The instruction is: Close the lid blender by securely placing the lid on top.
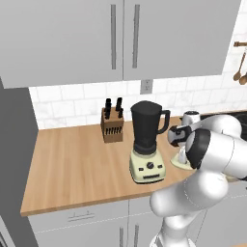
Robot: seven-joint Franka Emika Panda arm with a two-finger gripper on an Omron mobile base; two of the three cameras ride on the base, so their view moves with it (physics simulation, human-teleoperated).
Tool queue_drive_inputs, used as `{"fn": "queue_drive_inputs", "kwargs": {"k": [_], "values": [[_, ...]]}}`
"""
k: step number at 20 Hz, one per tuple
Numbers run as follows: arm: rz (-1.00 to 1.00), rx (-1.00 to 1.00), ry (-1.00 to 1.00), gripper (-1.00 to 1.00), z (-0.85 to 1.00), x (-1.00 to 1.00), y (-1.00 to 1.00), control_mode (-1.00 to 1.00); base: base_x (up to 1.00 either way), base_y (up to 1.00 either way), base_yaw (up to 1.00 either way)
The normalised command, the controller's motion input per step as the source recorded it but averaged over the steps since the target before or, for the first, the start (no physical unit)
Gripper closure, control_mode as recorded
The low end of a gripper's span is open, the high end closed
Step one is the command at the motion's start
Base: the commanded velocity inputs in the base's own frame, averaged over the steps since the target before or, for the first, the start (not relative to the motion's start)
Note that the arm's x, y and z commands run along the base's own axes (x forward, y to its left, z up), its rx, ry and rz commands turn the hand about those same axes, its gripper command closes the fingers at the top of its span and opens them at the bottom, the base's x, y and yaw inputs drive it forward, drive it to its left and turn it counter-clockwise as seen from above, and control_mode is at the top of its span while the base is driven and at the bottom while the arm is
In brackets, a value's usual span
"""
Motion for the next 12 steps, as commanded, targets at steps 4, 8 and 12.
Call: {"fn": "queue_drive_inputs", "kwargs": {"k": [4, 8, 12], "values": [[0.01, 0.05, -0.12, 1.00, 0.07, -0.28, -0.28, -1.00, 0.00, 0.00, 0.00], [0.00, 0.16, -0.27, 1.00, 0.36, -0.46, -0.53, -1.00, 0.00, 0.00, 0.00], [0.00, 0.23, -0.43, 1.00, 0.71, -0.59, -0.60, -1.00, 0.00, 0.00, 0.00]]}}
